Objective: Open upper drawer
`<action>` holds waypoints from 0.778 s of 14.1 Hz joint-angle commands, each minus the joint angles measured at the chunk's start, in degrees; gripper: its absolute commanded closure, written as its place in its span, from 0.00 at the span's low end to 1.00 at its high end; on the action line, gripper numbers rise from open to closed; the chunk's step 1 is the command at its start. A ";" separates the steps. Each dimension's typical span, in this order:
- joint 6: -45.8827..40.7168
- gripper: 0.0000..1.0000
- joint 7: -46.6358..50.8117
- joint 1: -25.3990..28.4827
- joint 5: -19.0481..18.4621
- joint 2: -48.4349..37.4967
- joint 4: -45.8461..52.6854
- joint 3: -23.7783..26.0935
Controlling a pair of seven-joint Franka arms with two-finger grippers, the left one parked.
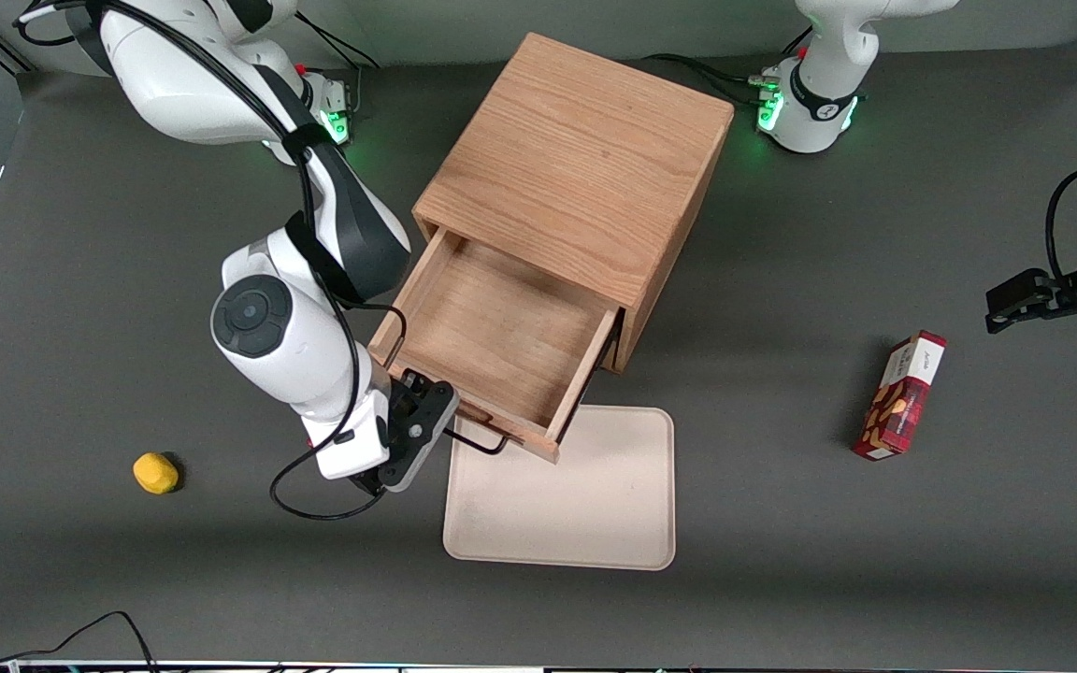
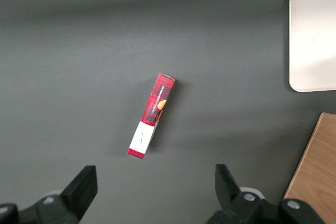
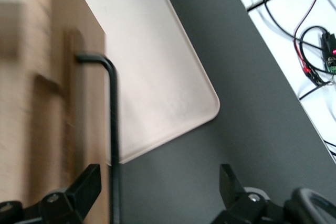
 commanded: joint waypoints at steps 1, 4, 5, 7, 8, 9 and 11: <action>-2.07 0.00 2.74 0.01 4.60 -2.18 0.00 0.16; -6.98 0.00 4.93 -1.39 8.29 -5.42 0.00 -0.36; -9.52 0.00 8.51 -2.00 8.74 -7.26 0.00 -0.37; -15.41 0.00 20.70 -2.97 8.13 -11.57 -0.08 -0.28; -17.79 0.00 25.11 -4.28 8.13 -13.24 -0.09 0.16; -19.81 0.00 26.38 -5.86 8.04 -14.74 -0.17 0.42; -22.11 0.00 27.61 -9.02 6.82 -18.42 -2.18 0.42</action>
